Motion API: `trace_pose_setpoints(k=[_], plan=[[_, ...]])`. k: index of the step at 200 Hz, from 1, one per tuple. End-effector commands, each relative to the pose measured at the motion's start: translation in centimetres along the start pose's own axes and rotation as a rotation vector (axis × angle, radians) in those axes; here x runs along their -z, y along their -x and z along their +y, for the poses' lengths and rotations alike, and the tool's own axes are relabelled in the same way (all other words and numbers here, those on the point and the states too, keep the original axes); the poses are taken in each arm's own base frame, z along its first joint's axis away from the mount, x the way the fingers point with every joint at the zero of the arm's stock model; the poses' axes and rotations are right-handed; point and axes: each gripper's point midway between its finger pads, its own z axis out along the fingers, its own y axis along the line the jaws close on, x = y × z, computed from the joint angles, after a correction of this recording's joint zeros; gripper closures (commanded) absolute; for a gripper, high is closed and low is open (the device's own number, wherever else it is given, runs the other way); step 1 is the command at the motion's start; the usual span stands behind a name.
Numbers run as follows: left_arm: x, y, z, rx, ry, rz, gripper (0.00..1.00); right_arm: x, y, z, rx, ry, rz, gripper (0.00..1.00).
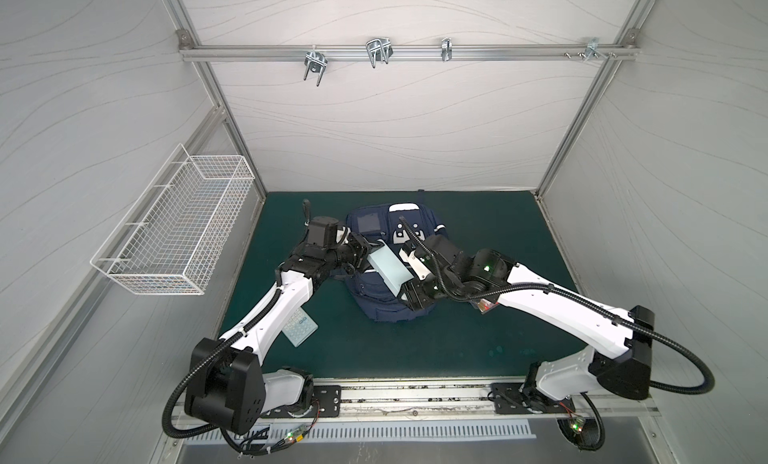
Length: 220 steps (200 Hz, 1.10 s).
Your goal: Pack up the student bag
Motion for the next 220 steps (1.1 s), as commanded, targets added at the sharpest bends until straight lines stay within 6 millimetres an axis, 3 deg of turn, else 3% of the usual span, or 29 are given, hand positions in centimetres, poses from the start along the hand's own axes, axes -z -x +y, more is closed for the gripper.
trace_pose_setpoints(k=[1,44,54,70,84,105,134,160,184,220], plan=[[-0.2,0.0,-2.5,-0.023,-0.074,0.011,0.66,1.4,0.2,-0.1,-0.031,0.016,-0.031,0.61],[-0.8,0.1,-2.6,0.0,-0.09,0.025,0.8,2.1,0.1,-0.5,-0.062,0.011,-0.046,0.53],[-0.9,0.2,-2.8,-0.001,-0.092,0.03,0.85,2.4,0.2,-0.7,-0.076,0.008,-0.052,0.42],[-1.1,0.2,-3.4,-0.015,-0.109,0.042,0.9,3.7,0.4,-1.7,-0.104,-0.018,-0.071,0.16],[-1.2,0.0,-4.5,-0.047,-0.152,0.067,0.93,5.3,0.6,-2.9,-0.16,-0.026,-0.093,0.09],[-1.0,-0.7,-6.8,-0.118,-0.238,0.118,0.97,7.7,0.8,-4.3,-0.274,0.066,-0.121,0.08],[0.2,-2.0,-9.9,-0.2,-0.38,0.177,1.0,10.6,1.8,-2.7,-0.4,0.483,-0.154,0.15],[2.5,-3.7,-13.7,-0.291,-0.601,0.223,1.0,12.2,2.7,-1.4,-0.462,0.791,-0.153,0.2],[3.3,-4.7,-15.1,-0.311,-0.693,0.258,1.0,13.3,3.2,-0.7,-0.435,0.841,-0.186,0.21],[2.8,-4.6,-14.7,-0.293,-0.712,0.267,1.0,14.3,3.4,-0.3,-0.428,0.872,-0.209,0.21]])
